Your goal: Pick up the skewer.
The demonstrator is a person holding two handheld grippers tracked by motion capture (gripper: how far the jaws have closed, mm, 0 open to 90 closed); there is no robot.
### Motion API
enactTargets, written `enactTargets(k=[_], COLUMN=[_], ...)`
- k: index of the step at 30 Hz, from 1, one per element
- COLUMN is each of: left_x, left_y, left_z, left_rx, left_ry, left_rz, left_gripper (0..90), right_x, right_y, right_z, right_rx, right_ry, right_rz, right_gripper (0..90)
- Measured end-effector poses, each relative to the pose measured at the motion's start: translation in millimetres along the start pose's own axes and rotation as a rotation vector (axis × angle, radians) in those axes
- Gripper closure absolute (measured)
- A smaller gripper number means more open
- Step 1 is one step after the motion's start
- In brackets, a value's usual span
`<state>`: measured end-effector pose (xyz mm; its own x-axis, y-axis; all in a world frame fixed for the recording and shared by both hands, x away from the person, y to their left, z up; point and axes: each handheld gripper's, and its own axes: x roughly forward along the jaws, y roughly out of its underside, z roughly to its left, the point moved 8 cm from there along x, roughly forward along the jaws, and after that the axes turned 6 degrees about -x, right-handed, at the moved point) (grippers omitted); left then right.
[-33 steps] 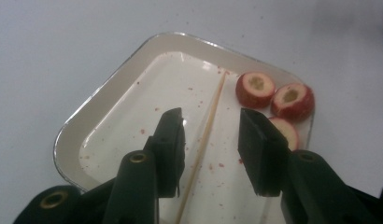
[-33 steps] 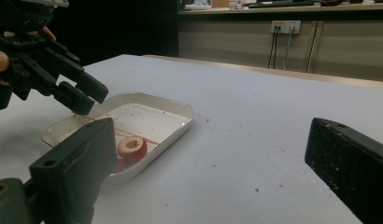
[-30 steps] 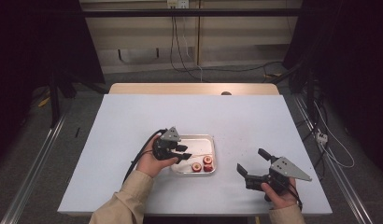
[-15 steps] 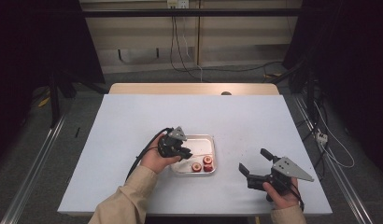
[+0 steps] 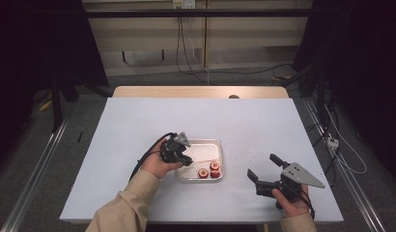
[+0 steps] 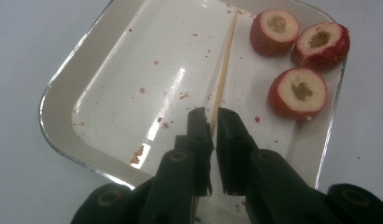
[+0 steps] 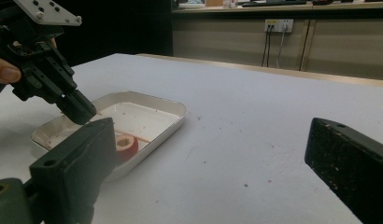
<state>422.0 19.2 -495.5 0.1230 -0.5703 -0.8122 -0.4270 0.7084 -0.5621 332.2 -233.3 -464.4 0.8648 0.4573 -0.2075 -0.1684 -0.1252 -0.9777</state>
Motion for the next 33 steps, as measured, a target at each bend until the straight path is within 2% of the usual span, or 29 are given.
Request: enactTargets(k=[2, 3, 4, 5, 10, 11, 12, 13, 14, 15, 18, 21, 22, 23, 25, 26, 27, 28, 33], left_x=[2.9, 4.8, 6.7, 7.6, 9.9, 10.2, 8.9, 7.0, 2.6, -0.7, -12.9, -25.1, -31.6, -34.6, -40.2, -42.0, -44.1, -44.7, -45.3], left_y=[0.7, 0.5, 0.9, 0.5, -2.5, -2.9, -2.8, -4.3, -5.9, -8.0, -7.1, -1.0, 3.1, 5.6, 13.5, 18.3, 23.5, 27.1, 50.9], left_z=[0.3, -0.5, -0.7, -0.8, -3.9, -4.6, -3.8, -3.0, -1.7, -3.5, -3.9, -1.7, 0.1, -0.4, 0.1, 0.5, 2.3, 3.0, 5.8], left_rx=[0.013, 0.008, 0.008, 0.023, 0.014, -0.002, -0.001, -0.02, -0.021, -0.04, -0.042, -0.041, -0.038, -0.045, -0.048, -0.056, -0.058, -0.058, -0.095], left_ry=[-0.008, 0.002, -0.005, -0.004, 0.014, 0.027, 0.031, 0.025, 0.018, 0.027, 0.023, 0.003, -0.026, -0.01, -0.021, -0.023, -0.046, -0.037, -0.044], left_rz=[0.02, 0.021, 0.034, 0.046, 0.058, 0.047, 0.049, 0.029, 0.017, -0.011, -0.032, -0.035, -0.028, -0.044, -0.043, -0.041, -0.034, -0.037, -0.035], left_gripper=[84.7, 85.1, 85.2, 85.3, 88.5, 88.6, 88.6, 88.7, 88.7, 88.7, 88.7, 88.7, 88.7, 88.7, 88.7, 88.7, 88.7, 88.7, 88.7], right_x=[0.2, 0.3, 0.2, -0.2, -0.9, -0.8, -0.7, -0.7, -0.7, -0.7, -0.7, -1.4, -1.4, -1.6, -2.2, -2.4, -2.8, -3.1, -4.7], right_y=[0.1, 0.0, -0.1, -0.2, -0.7, -0.7, -0.6, -0.6, -0.6, -0.6, -0.6, 0.0, 0.0, -0.1, -0.1, -0.5, -0.8, -0.9, -1.5], right_z=[-0.3, -0.5, -0.7, -1.0, -1.9, -2.1, -2.3, -2.4, -2.4, -2.4, -2.3, -3.2, -3.2, -3.1, -2.9, -2.7, -2.5, -2.6, -3.3], right_rx=[0.002, 0.008, 0.009, 0.006, 0.011, 0.01, 0.006, 0.007, 0.007, 0.005, 0.007, 0.0, 0.0, 0.0, 0.001, 0.004, 0.004, 0.003, -0.002], right_ry=[0.001, 0.004, 0.005, 0.006, 0.011, 0.012, 0.012, 0.013, 0.013, 0.013, 0.015, 0.017, 0.017, 0.016, 0.018, 0.021, 0.022, 0.025, 0.032], right_rz=[0.002, 0.0, 0.0, -0.001, -0.002, -0.002, -0.002, -0.002, -0.002, -0.003, -0.003, 0.0, 0.0, 0.0, 0.001, -0.001, -0.001, -0.001, -0.001], right_gripper=[1.8, 1.8, 1.8, 1.8, 1.8, 1.8, 1.8, 1.8, 1.8, 1.8, 1.8, 1.8, 1.8, 1.8, 1.8, 1.8, 1.8, 1.8, 1.8])
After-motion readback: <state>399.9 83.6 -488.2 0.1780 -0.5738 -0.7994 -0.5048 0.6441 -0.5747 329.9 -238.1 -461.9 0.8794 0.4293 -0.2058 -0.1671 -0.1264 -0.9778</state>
